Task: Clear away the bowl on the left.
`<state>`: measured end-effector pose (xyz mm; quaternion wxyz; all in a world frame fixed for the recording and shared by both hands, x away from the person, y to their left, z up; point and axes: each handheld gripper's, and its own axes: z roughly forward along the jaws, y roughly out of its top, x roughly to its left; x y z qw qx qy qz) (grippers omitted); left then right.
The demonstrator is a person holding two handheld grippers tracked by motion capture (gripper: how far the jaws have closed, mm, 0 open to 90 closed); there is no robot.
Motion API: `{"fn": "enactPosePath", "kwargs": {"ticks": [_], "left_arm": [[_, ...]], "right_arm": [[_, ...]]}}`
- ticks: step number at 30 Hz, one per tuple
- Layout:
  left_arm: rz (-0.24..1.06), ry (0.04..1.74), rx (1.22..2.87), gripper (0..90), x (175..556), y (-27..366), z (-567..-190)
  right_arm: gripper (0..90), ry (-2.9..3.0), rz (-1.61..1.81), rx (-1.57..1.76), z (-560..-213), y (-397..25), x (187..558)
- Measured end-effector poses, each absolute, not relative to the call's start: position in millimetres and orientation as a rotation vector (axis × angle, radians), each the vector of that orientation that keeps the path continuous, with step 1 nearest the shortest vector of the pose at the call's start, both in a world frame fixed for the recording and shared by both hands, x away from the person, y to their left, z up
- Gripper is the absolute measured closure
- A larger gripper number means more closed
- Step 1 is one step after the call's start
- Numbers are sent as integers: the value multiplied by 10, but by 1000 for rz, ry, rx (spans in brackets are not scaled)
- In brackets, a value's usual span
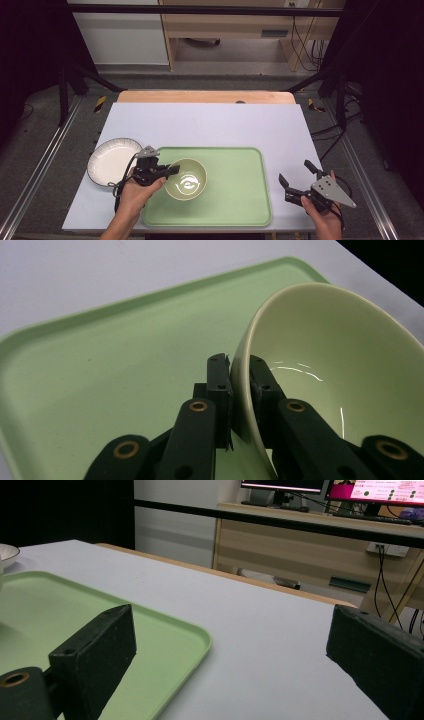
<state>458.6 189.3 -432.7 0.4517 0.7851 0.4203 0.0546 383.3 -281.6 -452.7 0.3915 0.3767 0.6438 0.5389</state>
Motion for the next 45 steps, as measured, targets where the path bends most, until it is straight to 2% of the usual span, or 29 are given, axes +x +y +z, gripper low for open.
{"fn": "enactPosePath", "kwargs": {"ticks": [45], "left_arm": [[30,1040,1960,828,4608,1654,-4511]], "right_arm": [[58,1641,1363,962,-4530,-2816,3830]]}}
